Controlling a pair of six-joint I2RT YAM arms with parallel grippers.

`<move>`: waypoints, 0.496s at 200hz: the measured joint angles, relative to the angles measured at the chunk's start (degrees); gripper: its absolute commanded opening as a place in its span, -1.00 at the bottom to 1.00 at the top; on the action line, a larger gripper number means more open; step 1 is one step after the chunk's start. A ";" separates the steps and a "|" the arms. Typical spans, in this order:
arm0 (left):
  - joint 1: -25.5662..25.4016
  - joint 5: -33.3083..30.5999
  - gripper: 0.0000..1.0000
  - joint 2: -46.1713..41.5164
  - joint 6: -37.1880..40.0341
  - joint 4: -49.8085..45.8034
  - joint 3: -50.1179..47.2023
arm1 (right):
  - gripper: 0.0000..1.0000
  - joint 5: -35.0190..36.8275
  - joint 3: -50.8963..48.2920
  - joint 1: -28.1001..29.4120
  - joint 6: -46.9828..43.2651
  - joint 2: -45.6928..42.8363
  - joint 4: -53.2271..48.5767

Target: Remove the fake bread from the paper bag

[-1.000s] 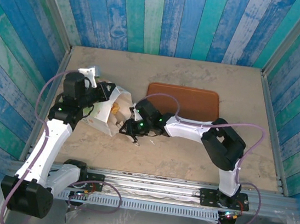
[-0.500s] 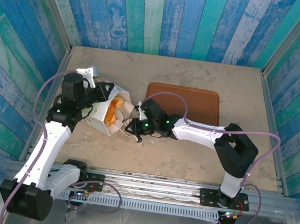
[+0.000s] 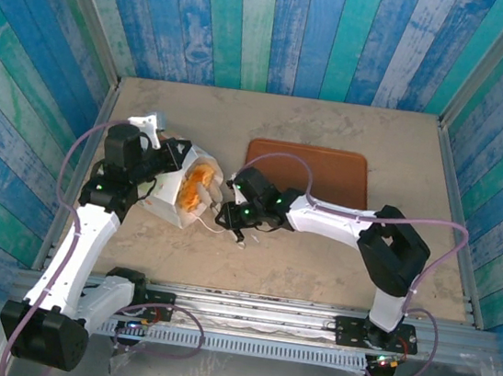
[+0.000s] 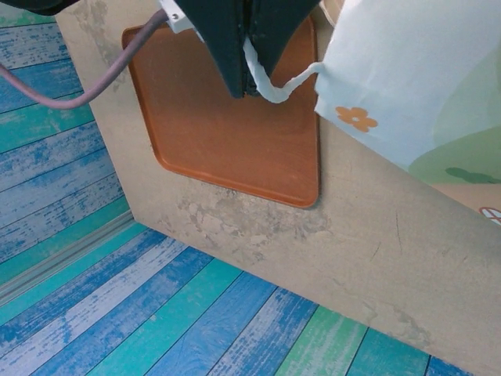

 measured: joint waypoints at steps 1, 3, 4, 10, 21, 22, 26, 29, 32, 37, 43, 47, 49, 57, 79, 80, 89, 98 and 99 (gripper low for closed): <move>0.00 0.00 -1.00 0.00 0.00 0.00 0.00 | -0.11 -0.09 0.00 0.00 0.13 0.07 0.15; 0.00 0.00 -1.00 0.00 0.00 0.00 0.00 | -0.09 -0.28 0.00 0.00 0.44 0.17 0.39; 0.00 0.00 -1.00 0.00 0.00 0.00 -0.02 | -0.09 -0.48 0.00 0.00 0.55 0.26 0.55; 0.00 0.00 -1.00 0.00 0.00 0.02 -0.07 | -0.06 -1.03 0.00 0.00 1.09 0.68 1.40; 0.00 0.00 -1.00 0.00 -0.02 0.09 -0.17 | -0.05 -2.10 0.00 0.00 1.99 1.40 3.04; 0.00 0.00 -1.00 0.00 -0.02 0.11 -0.20 | -0.05 -2.25 0.00 0.00 2.27 1.49 3.28; 0.00 0.00 -1.00 0.00 -0.02 0.13 -0.22 | -0.04 -2.56 0.00 0.00 2.58 1.73 3.87; 0.00 0.00 -1.00 0.00 -0.02 0.11 -0.22 | -0.04 -2.78 0.00 0.00 2.82 1.84 4.15; 0.00 0.02 -1.00 0.00 -0.02 0.13 -0.24 | -0.04 -3.06 0.00 0.00 3.10 2.01 4.59; 0.00 0.04 -1.00 0.00 -0.02 0.15 -0.26 | -0.04 -3.37 0.00 0.00 3.48 2.21 5.14; 0.00 0.07 -1.00 0.00 -0.02 0.15 -0.28 | -0.04 -3.78 0.00 0.00 3.91 2.43 5.73; 0.00 0.09 -1.00 0.00 -0.02 0.20 -0.31 | -0.05 -4.07 0.00 0.00 4.17 2.56 6.12; 0.00 0.11 -1.00 0.00 -0.02 0.22 -0.33 | -0.07 -4.24 0.00 0.00 4.33 2.62 6.36; 0.00 0.13 -1.00 0.00 -0.02 0.28 -0.37 | -0.14 -4.81 0.00 0.00 4.63 2.82 6.97; 0.00 0.13 -1.00 0.00 -0.02 0.39 -0.57 | -0.31 -5.77 -0.07 0.00 5.75 2.97 8.28; 0.00 0.15 -1.00 0.00 -0.02 0.39 -0.57 | -0.32 -5.77 -0.09 0.00 5.84 2.97 8.35; 0.00 0.15 -1.00 0.00 0.00 0.44 -0.68 | -0.36 -5.73 -0.42 0.00 5.73 2.93 8.98; 0.00 0.13 -1.00 0.00 0.02 0.44 -0.76 | -0.40 -5.62 -0.96 0.00 5.68 2.69 9.31; 0.00 0.13 -1.00 0.00 0.02 0.44 -0.76 | -0.40 -5.57 -1.07 0.00 5.73 2.64 9.31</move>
